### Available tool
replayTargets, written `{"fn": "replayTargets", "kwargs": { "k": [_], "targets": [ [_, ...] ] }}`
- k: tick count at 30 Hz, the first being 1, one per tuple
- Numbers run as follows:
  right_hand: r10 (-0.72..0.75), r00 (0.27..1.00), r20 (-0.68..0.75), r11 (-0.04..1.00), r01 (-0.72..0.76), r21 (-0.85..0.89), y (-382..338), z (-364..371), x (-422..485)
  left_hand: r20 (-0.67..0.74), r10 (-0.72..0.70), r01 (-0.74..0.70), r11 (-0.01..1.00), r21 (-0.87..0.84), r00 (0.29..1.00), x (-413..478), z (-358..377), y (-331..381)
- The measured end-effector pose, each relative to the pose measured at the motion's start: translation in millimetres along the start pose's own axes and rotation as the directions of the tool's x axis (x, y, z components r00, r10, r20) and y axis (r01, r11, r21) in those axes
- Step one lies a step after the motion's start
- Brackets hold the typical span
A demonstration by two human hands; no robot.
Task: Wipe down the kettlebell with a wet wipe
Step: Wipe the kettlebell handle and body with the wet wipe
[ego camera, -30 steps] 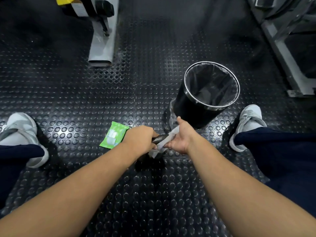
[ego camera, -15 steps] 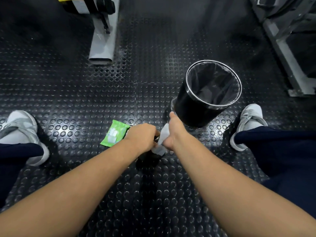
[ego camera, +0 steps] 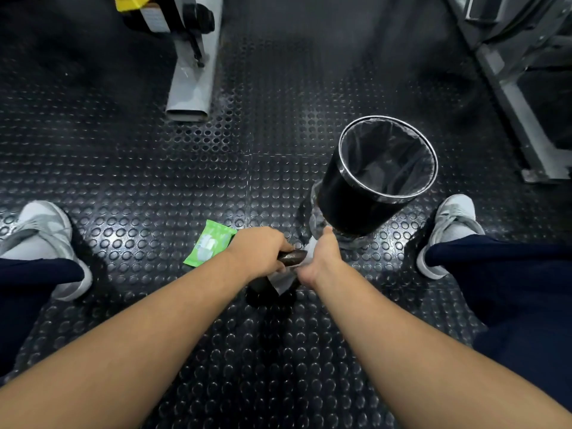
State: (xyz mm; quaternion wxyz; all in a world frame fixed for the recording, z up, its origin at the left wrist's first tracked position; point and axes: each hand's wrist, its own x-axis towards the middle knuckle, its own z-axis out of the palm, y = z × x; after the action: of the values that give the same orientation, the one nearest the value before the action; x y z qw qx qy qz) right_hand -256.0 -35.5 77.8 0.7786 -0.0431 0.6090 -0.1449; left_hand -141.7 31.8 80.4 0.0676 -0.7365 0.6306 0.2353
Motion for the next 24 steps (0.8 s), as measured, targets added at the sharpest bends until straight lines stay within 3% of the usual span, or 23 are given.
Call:
{"fn": "replayTargets", "kwargs": {
  "k": [9,12,16,24],
  "targets": [
    [0.007,1.0,-0.008,1.0,-0.007,0.024,7.6,-3.9,-6.5,0.022,0.015,-0.014,1.0,-0.008,1.0,2.2,-4.3,-1.2],
    [-0.051,0.999,-0.008,0.998,0.051,0.035,16.5,-12.2,7.0,0.017,0.018,-0.018,1.0,-0.021,1.0,1.0,-3.7,-1.7],
    [-0.015,1.0,0.024,0.987,0.011,0.16,13.2,-0.2,8.6,0.001,0.009,-0.009,1.0,-0.017,1.0,1.0,-3.0,-2.9],
    [-0.022,0.994,-0.107,1.0,0.02,-0.021,14.6,5.4,2.3,0.026,-0.003,0.004,1.0,-0.007,1.0,2.5,-3.3,-2.2]
  ]
}}
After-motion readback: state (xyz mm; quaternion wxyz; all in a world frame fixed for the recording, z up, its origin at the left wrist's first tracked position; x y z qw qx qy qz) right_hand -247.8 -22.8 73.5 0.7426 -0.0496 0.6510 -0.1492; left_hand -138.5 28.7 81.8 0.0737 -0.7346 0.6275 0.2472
